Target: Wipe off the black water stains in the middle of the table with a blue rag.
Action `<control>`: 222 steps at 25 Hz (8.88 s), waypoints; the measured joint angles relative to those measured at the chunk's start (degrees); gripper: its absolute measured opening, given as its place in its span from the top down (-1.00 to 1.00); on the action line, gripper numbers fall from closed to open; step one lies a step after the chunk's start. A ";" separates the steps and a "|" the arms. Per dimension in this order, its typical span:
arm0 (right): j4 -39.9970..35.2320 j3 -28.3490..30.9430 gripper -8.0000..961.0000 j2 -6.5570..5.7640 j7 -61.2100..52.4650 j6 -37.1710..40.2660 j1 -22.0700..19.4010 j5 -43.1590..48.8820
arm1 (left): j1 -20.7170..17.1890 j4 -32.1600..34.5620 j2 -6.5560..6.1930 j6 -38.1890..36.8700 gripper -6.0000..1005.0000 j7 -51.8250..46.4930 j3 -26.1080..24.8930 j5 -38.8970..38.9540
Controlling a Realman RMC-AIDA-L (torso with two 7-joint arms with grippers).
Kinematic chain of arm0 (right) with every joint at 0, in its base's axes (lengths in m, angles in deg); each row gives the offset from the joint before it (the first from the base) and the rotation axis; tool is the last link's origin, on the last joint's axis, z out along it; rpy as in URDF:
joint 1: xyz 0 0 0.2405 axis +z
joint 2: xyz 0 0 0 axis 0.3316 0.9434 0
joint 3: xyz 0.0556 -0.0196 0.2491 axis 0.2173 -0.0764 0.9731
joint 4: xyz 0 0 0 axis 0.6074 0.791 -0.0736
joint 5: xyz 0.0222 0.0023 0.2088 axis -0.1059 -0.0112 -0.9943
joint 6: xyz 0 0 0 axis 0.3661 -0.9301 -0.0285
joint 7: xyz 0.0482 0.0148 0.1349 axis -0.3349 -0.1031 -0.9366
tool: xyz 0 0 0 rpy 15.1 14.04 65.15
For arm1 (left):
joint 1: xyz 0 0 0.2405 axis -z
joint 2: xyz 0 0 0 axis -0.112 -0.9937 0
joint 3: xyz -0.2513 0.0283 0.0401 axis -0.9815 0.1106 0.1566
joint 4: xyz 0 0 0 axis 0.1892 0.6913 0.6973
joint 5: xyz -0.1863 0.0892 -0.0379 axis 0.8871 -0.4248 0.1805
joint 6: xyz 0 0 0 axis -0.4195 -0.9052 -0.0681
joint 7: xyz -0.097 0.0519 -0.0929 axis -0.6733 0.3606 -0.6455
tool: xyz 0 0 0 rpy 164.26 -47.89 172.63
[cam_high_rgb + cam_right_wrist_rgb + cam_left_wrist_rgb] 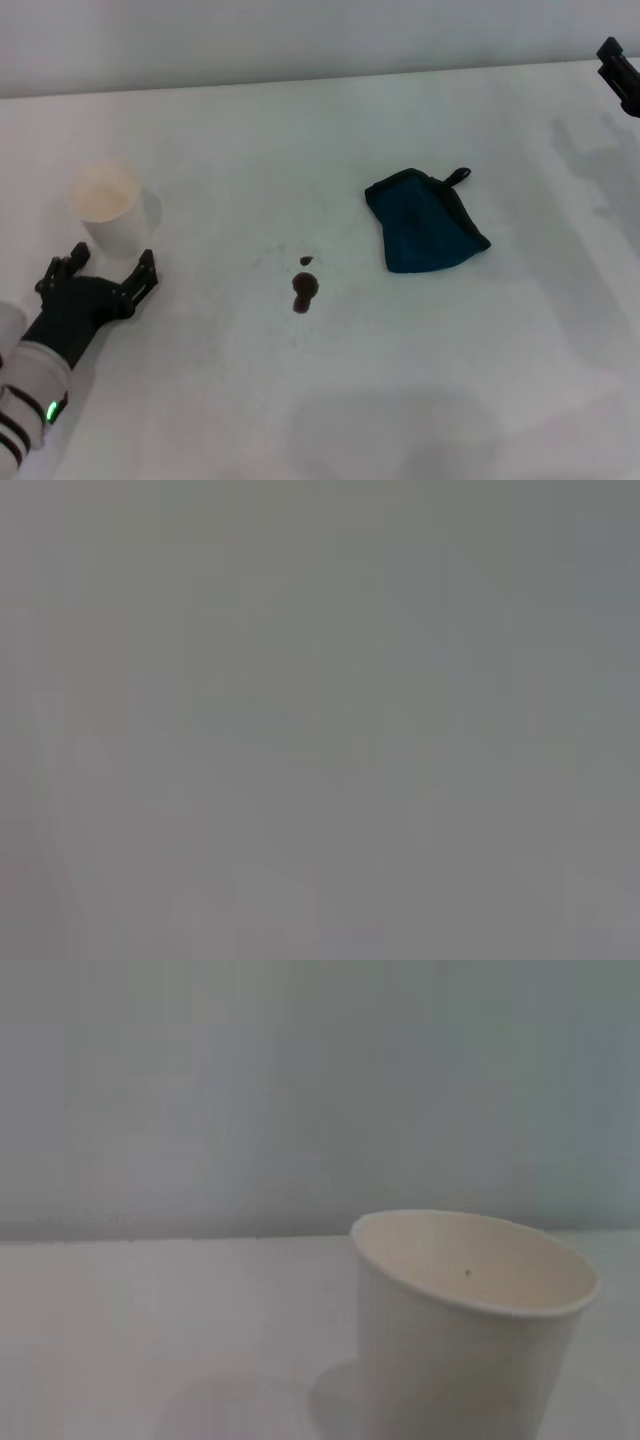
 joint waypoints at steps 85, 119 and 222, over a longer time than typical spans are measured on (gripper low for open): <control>-58.67 -59.30 0.38 0.32 -143.54 17.88 5.45 116.89 | 1.23 -9.34 -0.71 -19.58 -0.77 -14.12 -13.99 0.41; -59.59 -69.80 0.80 0.37 -117.82 23.16 5.94 89.73 | 1.52 -9.68 -0.88 -19.61 -0.77 -14.83 -13.92 0.40; -7.52 -13.92 -0.64 -0.45 6.82 0.59 -5.87 -4.43 | 5.32 -11.80 -1.06 -20.52 -0.77 -23.13 -13.89 -0.90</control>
